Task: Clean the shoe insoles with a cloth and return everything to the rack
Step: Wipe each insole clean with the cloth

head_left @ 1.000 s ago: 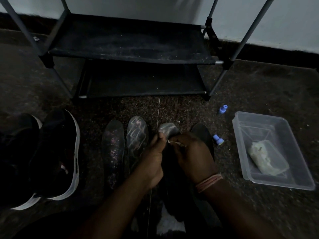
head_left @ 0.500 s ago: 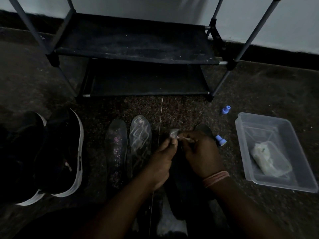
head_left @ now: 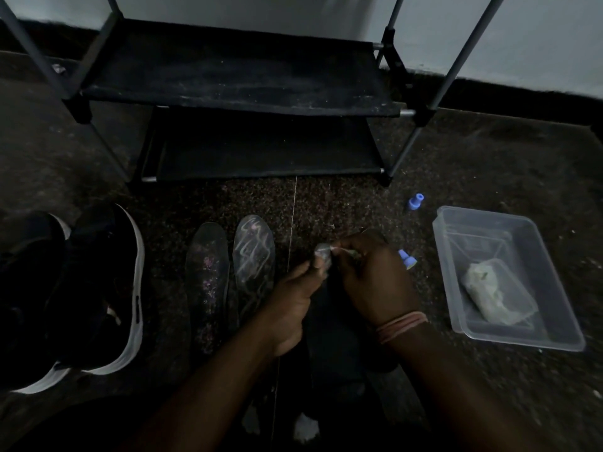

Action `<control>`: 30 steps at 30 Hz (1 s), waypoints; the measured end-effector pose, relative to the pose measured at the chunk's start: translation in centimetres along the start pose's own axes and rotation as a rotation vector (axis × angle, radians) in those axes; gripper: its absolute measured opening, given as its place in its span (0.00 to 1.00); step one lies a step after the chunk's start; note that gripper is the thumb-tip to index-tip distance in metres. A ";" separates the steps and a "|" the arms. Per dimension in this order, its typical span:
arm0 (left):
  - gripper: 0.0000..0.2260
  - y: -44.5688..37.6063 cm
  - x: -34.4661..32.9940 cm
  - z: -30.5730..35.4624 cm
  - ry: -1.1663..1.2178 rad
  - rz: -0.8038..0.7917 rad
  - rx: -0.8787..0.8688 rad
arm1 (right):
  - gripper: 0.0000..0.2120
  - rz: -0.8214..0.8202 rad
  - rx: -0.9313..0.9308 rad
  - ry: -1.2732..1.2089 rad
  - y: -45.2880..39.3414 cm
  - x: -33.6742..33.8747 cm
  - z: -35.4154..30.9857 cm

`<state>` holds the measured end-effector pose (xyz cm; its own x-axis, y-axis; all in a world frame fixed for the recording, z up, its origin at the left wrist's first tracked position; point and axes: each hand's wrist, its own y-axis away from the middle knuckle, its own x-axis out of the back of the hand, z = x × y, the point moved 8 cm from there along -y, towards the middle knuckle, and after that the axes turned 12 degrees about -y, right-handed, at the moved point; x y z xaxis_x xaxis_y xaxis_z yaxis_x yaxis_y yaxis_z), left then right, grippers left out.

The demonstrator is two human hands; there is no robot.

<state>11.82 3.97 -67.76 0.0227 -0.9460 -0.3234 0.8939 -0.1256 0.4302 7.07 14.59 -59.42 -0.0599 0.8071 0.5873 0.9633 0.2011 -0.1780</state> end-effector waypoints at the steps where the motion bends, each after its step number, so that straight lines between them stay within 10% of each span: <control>1: 0.16 0.0 0.1 0.0 0.006 -0.009 -0.003 | 0.08 -0.053 -0.013 -0.032 0.1 -0.6 -0.1; 30: 0.22 -0.1 -1.2 0.0 -0.217 -0.124 -0.114 | 0.07 -0.144 -0.013 -0.039 0.0 -1.3 -0.1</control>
<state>11.71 5.08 -67.45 -0.1753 -0.9689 -0.1744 0.9287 -0.2216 0.2973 7.11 13.52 -60.11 -0.2075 0.7914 0.5751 0.9472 0.3093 -0.0839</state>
